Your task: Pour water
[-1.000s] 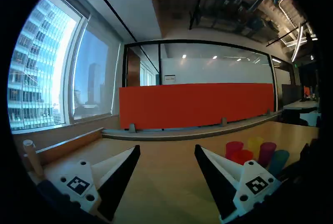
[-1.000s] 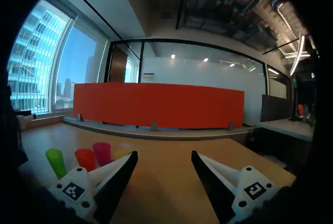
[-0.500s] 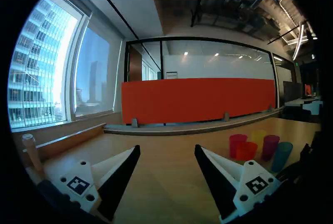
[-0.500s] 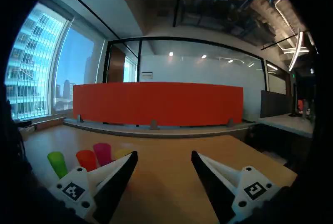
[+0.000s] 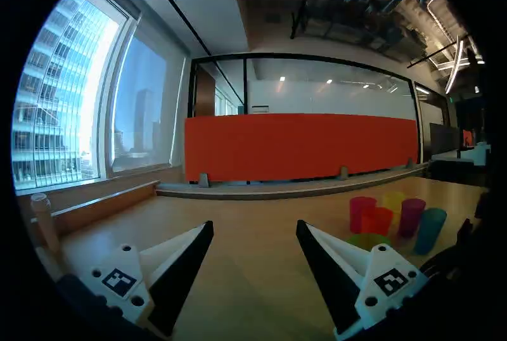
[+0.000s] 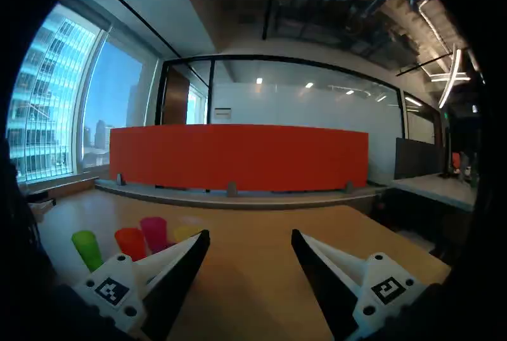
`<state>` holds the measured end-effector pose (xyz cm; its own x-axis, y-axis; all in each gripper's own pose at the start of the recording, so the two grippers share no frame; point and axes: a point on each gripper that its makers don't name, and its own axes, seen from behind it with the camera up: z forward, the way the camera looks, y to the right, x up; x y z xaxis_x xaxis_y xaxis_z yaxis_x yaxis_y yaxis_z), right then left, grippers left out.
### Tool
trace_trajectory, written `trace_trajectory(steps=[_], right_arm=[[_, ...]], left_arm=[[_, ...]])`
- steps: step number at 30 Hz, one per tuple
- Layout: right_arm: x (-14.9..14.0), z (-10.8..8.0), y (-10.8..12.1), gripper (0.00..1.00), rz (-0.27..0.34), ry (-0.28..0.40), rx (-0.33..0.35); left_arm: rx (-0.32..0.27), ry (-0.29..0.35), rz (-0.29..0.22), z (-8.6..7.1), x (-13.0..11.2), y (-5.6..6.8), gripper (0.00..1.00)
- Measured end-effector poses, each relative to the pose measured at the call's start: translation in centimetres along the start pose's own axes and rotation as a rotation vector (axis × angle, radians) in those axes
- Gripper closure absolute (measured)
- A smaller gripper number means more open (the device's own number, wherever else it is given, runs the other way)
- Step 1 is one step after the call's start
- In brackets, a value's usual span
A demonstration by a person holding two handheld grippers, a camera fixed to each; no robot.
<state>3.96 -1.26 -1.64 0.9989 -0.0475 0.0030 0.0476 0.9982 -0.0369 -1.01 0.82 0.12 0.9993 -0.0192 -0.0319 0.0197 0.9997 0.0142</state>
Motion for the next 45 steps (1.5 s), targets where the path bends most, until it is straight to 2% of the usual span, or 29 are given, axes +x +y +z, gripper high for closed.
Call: trace_trajectory(steps=[11, 21, 31, 45], right_arm=[[0.1, 0.2, -0.3, 0.00, -0.016, -0.002, 0.001], [0.3, 0.2, -0.7, 0.00, -0.001, -0.001, 0.004], [0.8, 0.0, -0.8, 0.00, -0.015, 0.008, 0.002], [-0.4, -0.2, 0.6, 0.00, -0.019, 0.031, -0.015]], left_arm=[[0.004, -0.009, -0.021, 0.1, -0.6, -0.5, 0.03], [-0.009, -0.018, -0.020, 0.3, -1.1, -0.3, 0.03], [-0.009, -0.021, -0.018, 0.4, -1.1, -0.3, 0.03], [-0.009, -0.021, -0.017, 0.4, -1.1, -0.2, 0.03]])
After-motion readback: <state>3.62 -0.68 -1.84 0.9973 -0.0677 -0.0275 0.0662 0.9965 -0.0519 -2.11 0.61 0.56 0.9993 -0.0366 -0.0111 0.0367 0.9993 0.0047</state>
